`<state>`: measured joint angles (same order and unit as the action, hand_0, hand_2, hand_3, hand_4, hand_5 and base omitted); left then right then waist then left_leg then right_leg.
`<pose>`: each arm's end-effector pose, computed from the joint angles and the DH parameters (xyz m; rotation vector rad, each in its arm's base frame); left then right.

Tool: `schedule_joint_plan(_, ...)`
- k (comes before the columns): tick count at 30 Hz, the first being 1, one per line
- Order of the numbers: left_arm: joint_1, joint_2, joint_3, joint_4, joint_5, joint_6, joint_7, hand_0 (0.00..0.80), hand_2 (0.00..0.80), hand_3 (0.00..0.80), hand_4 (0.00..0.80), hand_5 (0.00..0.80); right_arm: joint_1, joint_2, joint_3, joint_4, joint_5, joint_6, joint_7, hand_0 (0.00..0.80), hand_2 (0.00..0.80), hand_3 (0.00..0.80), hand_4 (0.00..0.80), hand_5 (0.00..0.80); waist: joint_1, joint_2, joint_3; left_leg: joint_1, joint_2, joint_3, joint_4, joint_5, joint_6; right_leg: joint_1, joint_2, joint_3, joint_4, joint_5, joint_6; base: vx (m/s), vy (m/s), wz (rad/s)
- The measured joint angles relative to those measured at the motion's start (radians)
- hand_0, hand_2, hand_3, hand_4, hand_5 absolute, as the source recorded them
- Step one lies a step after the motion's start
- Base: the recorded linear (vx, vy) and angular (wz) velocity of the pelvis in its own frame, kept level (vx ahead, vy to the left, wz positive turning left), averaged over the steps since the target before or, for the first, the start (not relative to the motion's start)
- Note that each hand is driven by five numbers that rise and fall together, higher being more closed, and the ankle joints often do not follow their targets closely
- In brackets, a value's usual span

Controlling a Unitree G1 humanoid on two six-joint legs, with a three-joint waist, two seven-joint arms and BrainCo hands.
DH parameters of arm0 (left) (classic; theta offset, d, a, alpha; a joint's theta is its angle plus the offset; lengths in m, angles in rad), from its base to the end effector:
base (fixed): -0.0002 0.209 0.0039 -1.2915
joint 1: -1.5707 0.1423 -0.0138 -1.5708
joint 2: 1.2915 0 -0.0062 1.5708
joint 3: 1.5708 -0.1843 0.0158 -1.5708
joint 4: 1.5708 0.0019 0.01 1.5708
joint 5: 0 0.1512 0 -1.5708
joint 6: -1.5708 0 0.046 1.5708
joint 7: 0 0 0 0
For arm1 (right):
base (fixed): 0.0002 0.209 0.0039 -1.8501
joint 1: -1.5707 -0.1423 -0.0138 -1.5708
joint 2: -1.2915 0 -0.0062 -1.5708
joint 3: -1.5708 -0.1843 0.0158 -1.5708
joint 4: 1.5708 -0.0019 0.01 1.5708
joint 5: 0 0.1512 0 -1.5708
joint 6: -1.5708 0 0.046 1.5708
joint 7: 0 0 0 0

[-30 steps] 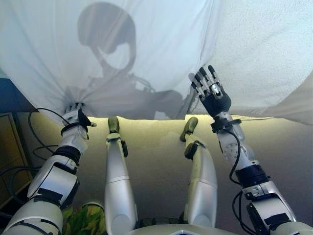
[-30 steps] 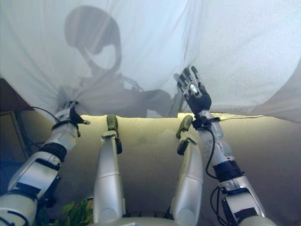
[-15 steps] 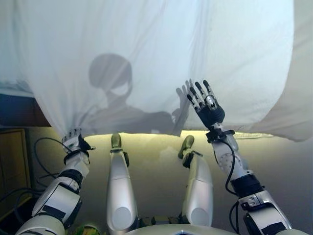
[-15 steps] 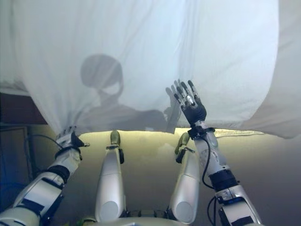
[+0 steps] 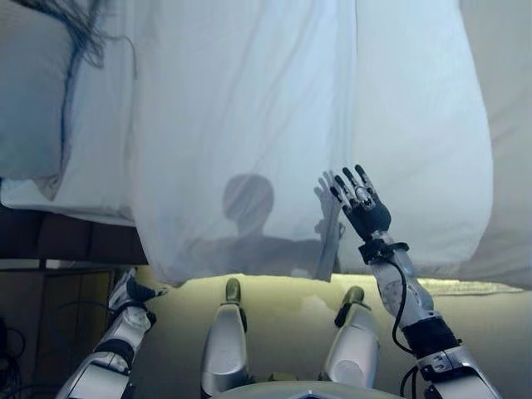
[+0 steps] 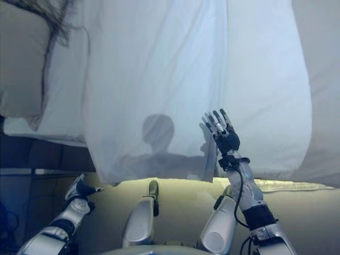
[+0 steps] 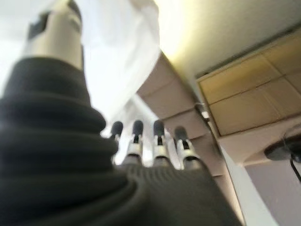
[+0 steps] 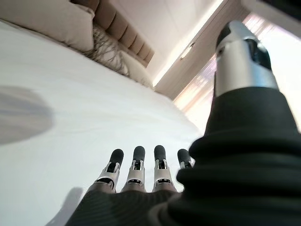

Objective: Make the bed neatly

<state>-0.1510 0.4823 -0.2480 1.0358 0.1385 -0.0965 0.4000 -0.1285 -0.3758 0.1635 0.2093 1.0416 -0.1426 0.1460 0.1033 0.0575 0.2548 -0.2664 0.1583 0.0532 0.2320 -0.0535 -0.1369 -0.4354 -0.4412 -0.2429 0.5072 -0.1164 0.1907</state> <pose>0.1662 0.2827 -0.0705 0.8516 0.6784 0.2942 0.2391 -0.1992 0.0393 0.6408 -0.0230 0.1567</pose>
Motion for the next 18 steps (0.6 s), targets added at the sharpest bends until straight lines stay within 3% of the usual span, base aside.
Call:
schedule_joint_plan(6,0.142,-0.022,0.080,-0.185,0.001,-0.066,-0.071,0.000,0.000,0.000,0.000,0.000,0.131,0.022,-0.034,0.012,0.000,0.001,0.011,0.000,0.000,0.000,0.000,0.000,0.021,0.014,-0.089,0.106,-0.002,0.003,-0.072,0.008,0.013,0.103,0.002,-0.017,-0.033,-0.018,0.016,0.150,-0.152,0.08)
schedule_joint_plan(12,0.261,-0.034,0.120,-0.277,0.007,-0.055,-0.146,0.000,0.000,0.000,0.000,0.000,0.204,0.051,-0.071,0.037,0.000,0.024,0.023,0.000,0.000,0.000,0.000,0.000,0.028,0.012,-0.192,0.176,-0.003,0.006,-0.121,0.011,0.016,0.183,0.008,-0.024,-0.070,-0.026,0.031,0.124,-0.136,0.07)
schedule_joint_plan(18,0.299,-0.037,0.140,-0.345,0.000,-0.026,-0.177,0.000,0.000,0.000,0.000,0.000,0.230,0.053,-0.074,0.037,0.000,0.051,0.032,0.000,0.000,0.000,0.000,0.000,0.025,0.001,-0.233,0.225,0.013,0.057,-0.170,0.038,0.050,0.240,0.037,-0.025,-0.131,-0.014,0.035,0.032,-0.102,0.03)
